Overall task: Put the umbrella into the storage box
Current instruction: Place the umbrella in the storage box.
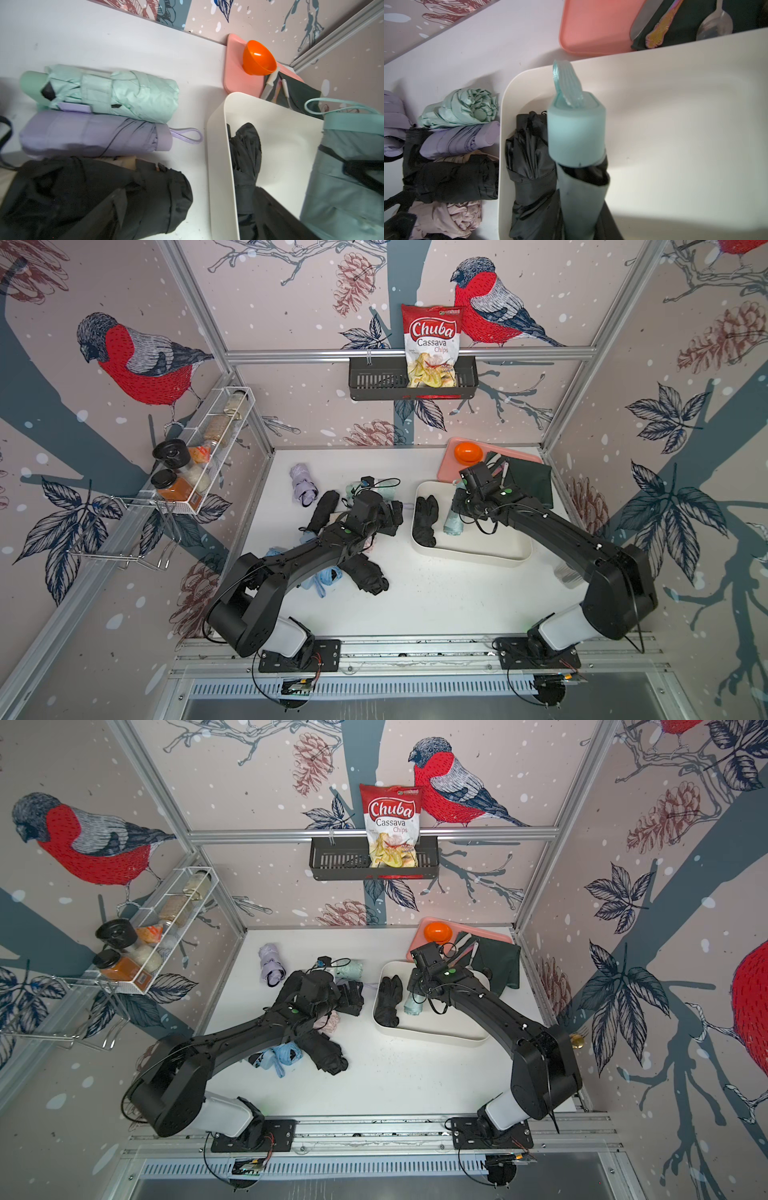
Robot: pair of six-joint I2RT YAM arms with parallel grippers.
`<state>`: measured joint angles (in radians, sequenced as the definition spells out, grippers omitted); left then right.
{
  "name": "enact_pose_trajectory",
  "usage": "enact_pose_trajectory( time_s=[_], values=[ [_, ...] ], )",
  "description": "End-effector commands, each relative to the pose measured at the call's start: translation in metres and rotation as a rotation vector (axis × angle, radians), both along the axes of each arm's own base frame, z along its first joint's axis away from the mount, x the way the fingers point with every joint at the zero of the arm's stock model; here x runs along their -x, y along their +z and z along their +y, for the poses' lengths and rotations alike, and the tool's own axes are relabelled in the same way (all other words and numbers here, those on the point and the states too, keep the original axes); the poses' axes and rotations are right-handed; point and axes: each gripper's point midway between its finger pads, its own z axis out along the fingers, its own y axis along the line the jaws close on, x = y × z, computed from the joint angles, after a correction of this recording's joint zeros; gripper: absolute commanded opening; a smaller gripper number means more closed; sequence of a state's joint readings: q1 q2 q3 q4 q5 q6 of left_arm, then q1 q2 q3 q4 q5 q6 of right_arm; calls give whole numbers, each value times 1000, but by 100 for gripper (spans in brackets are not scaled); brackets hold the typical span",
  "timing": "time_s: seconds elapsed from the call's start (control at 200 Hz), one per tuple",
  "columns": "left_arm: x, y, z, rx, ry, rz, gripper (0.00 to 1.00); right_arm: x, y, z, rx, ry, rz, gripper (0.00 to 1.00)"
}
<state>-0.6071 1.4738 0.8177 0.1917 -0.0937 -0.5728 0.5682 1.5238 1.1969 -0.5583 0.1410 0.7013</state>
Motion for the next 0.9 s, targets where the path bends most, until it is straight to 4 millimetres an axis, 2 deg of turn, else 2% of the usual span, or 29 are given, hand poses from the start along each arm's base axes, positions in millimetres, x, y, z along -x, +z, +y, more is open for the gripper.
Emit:
enact_pose_trajectory(
  time_s=[0.0,0.21,0.44,0.765,0.895],
  values=[
    [0,12,-18,79,-62,-30,98,-7,-5,-3,-5,-37,-13,0],
    [1,10,-21,80,-74,-31,98,-10,-30,-3,20,-41,45,0],
    [0,-4,-22,69,-70,8,97,-10,-54,3,16,-36,100,0],
    [1,-26,-14,3,-35,49,87,-8,-68,11,-16,-24,138,0],
    [1,-31,-17,-21,-49,54,83,-11,-72,18,-28,-6,141,0]
  ],
)
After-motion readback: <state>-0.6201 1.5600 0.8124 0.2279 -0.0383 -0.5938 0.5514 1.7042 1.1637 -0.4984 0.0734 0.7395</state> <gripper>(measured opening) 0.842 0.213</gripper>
